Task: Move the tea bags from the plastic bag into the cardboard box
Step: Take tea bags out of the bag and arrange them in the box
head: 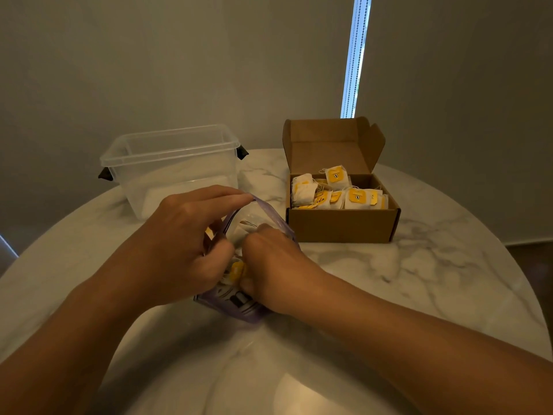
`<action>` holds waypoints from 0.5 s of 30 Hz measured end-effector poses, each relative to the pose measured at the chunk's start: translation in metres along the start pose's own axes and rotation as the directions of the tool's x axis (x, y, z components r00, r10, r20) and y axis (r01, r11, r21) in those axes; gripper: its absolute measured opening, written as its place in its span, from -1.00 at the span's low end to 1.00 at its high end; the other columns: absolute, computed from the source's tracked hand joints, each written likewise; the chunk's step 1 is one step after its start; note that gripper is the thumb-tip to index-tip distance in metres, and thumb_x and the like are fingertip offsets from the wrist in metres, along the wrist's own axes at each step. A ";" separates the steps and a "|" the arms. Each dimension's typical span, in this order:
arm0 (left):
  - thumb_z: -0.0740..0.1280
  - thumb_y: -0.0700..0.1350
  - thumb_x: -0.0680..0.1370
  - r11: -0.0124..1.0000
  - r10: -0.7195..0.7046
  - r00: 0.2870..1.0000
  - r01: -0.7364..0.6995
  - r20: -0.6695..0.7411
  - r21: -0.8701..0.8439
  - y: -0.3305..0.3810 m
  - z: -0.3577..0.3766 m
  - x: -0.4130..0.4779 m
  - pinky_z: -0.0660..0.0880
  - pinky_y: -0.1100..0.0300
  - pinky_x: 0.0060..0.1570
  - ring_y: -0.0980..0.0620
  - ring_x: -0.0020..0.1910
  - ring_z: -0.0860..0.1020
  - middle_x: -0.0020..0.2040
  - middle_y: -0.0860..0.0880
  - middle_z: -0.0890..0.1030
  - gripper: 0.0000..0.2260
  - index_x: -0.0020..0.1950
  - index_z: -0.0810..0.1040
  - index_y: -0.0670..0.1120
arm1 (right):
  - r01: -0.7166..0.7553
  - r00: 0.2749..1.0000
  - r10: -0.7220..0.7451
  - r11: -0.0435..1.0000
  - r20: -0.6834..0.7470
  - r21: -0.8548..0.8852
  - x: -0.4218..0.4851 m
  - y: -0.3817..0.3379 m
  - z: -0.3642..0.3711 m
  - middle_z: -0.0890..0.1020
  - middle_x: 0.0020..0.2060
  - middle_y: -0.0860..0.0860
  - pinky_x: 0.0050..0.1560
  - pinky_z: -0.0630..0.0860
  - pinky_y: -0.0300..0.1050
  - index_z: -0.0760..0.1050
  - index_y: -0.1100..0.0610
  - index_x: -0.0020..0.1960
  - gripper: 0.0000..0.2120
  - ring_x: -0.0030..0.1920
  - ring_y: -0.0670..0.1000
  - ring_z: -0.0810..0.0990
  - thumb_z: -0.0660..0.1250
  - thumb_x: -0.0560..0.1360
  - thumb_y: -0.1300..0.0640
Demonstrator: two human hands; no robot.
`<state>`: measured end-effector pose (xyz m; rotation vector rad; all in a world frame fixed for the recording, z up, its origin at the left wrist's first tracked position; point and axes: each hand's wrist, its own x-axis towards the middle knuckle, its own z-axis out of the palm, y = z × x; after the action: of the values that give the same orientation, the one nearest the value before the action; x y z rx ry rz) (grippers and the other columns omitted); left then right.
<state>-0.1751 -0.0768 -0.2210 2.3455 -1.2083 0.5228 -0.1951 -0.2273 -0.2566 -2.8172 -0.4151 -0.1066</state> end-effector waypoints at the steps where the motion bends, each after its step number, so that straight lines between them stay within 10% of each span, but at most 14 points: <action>1: 0.12 0.04 0.43 1.000 0.001 1.000 -0.001 0.000 0.000 0.000 0.000 0.000 0.40 0.60 -0.19 0.33 -0.07 0.49 0.20 0.04 0.59 -0.45 0.36 0.53 -0.09 | -0.002 1.000 0.002 0.999 -0.012 0.032 -0.001 0.001 0.001 0.48 0.18 0.09 -0.04 0.32 -0.17 0.48 0.13 0.25 -0.69 0.17 0.08 0.47 0.38 0.52 0.14; 15: 0.13 0.07 0.43 1.000 -0.007 1.000 0.007 -0.017 0.004 -0.002 -0.001 -0.002 0.47 0.54 -0.25 0.22 -0.10 0.54 0.20 0.08 0.58 -0.47 0.35 0.53 -0.06 | 0.204 0.975 -0.147 0.895 -0.169 0.397 -0.013 0.025 -0.022 0.68 -0.13 -0.11 -0.08 0.63 -0.20 0.67 0.08 0.03 -0.84 -0.14 -0.15 0.64 0.49 0.45 0.18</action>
<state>-0.1747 -0.0738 -0.2217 2.3431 -1.1922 0.5427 -0.2013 -0.2602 -0.2438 -2.3363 -0.5852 -0.2192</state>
